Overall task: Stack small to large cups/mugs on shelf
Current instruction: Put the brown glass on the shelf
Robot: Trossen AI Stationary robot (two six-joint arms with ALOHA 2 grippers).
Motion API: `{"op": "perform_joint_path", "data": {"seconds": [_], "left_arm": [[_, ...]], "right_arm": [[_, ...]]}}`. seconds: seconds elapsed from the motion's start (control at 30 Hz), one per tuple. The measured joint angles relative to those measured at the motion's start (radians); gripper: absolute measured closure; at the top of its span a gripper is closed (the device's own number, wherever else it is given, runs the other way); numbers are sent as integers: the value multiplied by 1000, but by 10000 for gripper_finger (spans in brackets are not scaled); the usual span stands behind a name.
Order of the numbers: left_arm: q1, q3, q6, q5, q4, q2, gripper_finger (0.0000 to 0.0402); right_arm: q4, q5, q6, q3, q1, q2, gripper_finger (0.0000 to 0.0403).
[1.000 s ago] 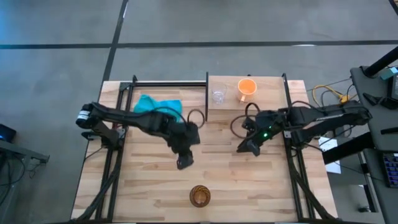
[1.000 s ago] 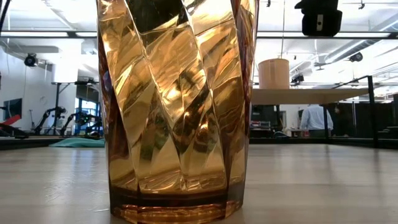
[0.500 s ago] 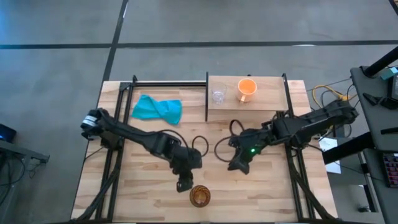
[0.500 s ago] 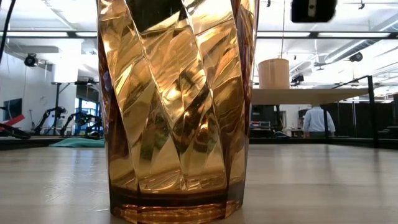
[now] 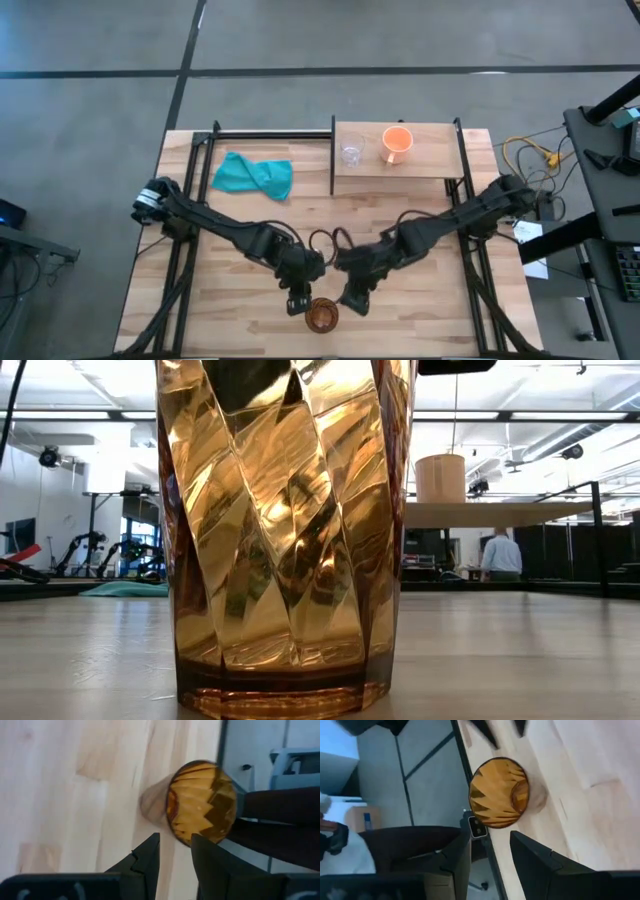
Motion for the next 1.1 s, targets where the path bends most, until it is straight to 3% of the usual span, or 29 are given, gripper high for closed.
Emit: {"op": "perform_joint_path", "data": {"seconds": [0.27,0.57,0.9,1.1], "left_arm": [[-11,-9,-3,-43,-3,12,306],[18,-11,24,-116,-209,-26,306],[56,-11,1,-235,-286,-176,306],[77,-11,0,-298,-355,-286,306]], "right_arm": [[-150,150,-13,93,55,58,281],[-140,214,73,95,101,71,287],[-103,213,112,95,104,142,287],[-82,275,162,99,98,144,287]]}}
